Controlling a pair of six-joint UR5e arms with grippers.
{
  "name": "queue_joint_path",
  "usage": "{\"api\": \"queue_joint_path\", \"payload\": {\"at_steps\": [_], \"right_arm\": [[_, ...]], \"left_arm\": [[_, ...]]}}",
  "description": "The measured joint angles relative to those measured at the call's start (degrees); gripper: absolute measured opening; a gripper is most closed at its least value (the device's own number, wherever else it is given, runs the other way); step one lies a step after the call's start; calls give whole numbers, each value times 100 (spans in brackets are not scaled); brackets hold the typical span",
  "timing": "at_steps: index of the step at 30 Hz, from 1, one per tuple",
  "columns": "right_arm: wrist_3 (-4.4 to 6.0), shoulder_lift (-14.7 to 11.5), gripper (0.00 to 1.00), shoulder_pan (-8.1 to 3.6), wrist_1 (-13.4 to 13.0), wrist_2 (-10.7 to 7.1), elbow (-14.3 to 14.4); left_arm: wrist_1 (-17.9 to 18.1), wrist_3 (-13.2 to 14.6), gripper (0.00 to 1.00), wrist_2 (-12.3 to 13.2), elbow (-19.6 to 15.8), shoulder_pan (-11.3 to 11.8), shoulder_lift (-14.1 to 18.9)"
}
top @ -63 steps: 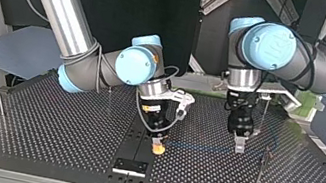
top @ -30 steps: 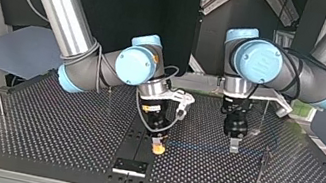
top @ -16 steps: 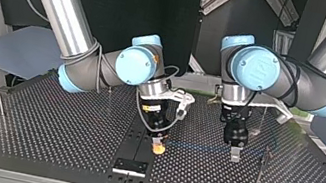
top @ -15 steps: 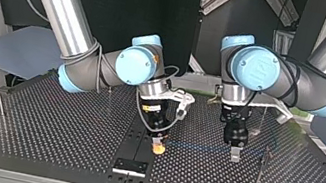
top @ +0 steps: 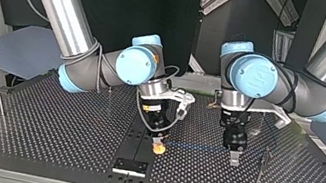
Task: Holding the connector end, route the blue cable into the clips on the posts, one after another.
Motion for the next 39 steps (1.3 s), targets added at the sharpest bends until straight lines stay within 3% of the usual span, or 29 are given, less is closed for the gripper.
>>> {"api": "queue_joint_path", "payload": {"at_steps": [2, 3, 4, 5, 7, 9, 10, 12, 13, 14, 30, 39], "right_arm": [[0, 0, 0, 1, 3, -2, 0], [0, 0, 0, 1, 6, -2, 0], [0, 0, 0, 3, 9, -2, 0], [0, 0, 0, 5, 11, -3, 0], [0, 0, 0, 7, 14, -3, 0], [0, 0, 0, 8, 15, -3, 0], [0, 0, 0, 8, 15, -3, 0], [0, 0, 0, 6, 16, -3, 1], [0, 0, 0, 3, 16, -3, 0], [0, 0, 0, 1, 16, -3, 1], [-18, 2, 0, -3, 82, -3, 9], [-27, 1, 0, -6, 81, 23, 272]], "left_arm": [[4, -2, 100, -7, 0, 0, 1], [4, -2, 86, -9, 1, -3, 2], [4, -3, 86, -14, 1, -7, 2], [10, -6, 71, -19, 0, -11, 0], [30, -9, 66, -18, 1, -19, -1], [57, -17, 36, -16, 1, -29, 1], [69, -28, 36, -14, 1, -32, 1], [98, -61, 9, -10, 1, -36, 1], [109, -72, 9, -8, 1, -37, 2], [121, -83, 0, -7, 2, -36, 3], [230, -175, 0, 22, 0, -5, -1], [380, -375, 0, 223, 1, -99, -240]]}}
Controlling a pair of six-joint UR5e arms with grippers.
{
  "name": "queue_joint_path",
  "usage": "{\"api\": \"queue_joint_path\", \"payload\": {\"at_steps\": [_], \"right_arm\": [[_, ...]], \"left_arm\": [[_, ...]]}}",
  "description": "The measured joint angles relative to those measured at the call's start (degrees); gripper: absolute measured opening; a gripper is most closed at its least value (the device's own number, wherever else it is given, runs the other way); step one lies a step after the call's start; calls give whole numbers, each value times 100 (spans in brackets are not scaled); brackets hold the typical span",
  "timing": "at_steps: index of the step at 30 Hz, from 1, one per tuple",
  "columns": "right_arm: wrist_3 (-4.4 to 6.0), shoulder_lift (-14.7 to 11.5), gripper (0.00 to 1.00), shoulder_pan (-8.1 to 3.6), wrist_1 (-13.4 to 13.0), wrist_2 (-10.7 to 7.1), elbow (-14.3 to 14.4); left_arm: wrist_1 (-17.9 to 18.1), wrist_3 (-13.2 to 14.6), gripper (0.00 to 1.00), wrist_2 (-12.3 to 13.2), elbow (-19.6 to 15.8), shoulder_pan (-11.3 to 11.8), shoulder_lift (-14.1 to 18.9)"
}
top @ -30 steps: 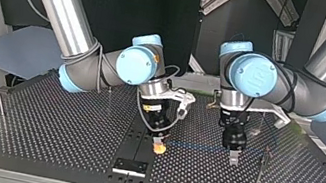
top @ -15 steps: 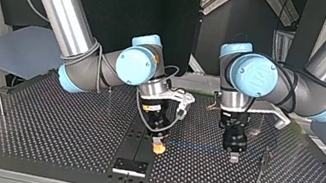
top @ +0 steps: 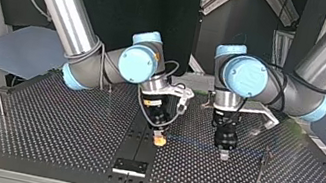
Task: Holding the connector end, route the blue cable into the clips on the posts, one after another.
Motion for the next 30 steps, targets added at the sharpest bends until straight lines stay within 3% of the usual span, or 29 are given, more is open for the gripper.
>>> {"api": "queue_joint_path", "payload": {"at_steps": [5, 21, 30], "right_arm": [[1, 0, 0, -4, -5, -1, 204], [26, 2, 0, -89, -17, 40, 721], [5, 7, 0, -124, -28, 93, 915]], "left_arm": [[-56, -191, 0, 15, -1, -84, -100], [-169, -335, 0, -188, -169, -355, -148], [-275, -331, 0, -190, -236, -502, -612]]}}
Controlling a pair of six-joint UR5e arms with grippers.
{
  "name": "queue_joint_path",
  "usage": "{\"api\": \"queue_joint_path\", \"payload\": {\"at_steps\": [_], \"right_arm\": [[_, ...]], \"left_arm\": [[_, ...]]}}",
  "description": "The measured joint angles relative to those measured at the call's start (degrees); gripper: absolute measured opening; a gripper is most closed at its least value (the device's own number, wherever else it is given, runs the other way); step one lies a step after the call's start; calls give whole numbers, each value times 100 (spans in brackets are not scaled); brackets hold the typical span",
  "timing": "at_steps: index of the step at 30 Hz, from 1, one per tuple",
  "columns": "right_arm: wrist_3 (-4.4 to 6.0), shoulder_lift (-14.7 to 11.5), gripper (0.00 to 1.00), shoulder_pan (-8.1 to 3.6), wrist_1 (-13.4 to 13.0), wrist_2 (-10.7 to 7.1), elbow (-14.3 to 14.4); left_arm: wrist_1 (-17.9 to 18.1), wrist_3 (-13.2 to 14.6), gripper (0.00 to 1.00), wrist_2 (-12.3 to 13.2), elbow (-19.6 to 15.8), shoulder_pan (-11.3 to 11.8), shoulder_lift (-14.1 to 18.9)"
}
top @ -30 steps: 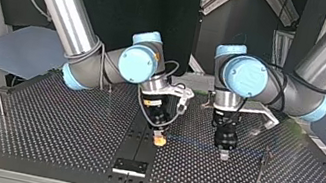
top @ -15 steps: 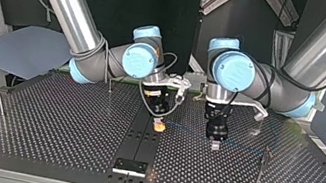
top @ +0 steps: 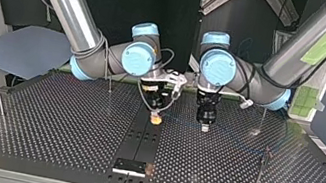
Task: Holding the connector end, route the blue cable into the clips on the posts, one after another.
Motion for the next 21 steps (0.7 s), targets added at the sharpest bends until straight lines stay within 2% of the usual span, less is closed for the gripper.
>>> {"api": "queue_joint_path", "payload": {"at_steps": [4, 12, 21], "right_arm": [[-8, 1, 0, -33, -45, 55, 181], [18, 8, 0, -128, -418, 105, 618], [-10, 21, 0, -217, -759, 165, 1089]], "left_arm": [[34, -38, 0, -1, -1, -43, -170], [294, -93, 0, 0, -92, -85, -326], [557, -91, 0, 21, -209, -155, -388]]}}
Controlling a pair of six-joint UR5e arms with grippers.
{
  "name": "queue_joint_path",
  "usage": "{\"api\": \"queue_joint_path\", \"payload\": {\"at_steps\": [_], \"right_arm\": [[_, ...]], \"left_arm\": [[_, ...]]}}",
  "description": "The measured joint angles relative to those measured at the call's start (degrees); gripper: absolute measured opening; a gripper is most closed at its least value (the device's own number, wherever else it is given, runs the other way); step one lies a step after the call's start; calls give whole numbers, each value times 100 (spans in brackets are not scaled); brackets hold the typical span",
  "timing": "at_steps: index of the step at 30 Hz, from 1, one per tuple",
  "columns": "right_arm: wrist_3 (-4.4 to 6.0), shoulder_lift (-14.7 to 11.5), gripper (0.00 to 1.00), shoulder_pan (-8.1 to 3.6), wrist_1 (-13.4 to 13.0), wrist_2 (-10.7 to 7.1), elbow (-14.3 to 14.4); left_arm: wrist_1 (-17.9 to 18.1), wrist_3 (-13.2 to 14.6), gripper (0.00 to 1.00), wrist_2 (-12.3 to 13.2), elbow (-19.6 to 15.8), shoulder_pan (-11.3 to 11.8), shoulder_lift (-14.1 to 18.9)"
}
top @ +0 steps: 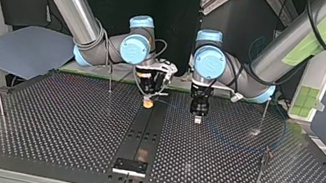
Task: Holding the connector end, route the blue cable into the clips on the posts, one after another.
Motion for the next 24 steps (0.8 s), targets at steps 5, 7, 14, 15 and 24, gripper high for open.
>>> {"api": "queue_joint_path", "payload": {"at_steps": [5, 7, 14, 15, 24], "right_arm": [[-1, 7, 0, -37, -258, 20, 273], [-2, 13, 0, -47, -361, 27, 400], [-14, 125, 0, -68, -557, 69, 694], [-16, 161, 0, -69, -568, 80, 711], [-21, 444, 0, -97, -681, 149, 803]], "left_arm": [[13, 38, 0, -9, -4, -80, -110], [16, 43, 0, -16, -4, -119, -203], [104, -33, 0, -22, -5, -223, -549], [128, -42, 0, -22, -5, -230, -571], [535, -73, 0, -9, -238, -264, -617]]}}
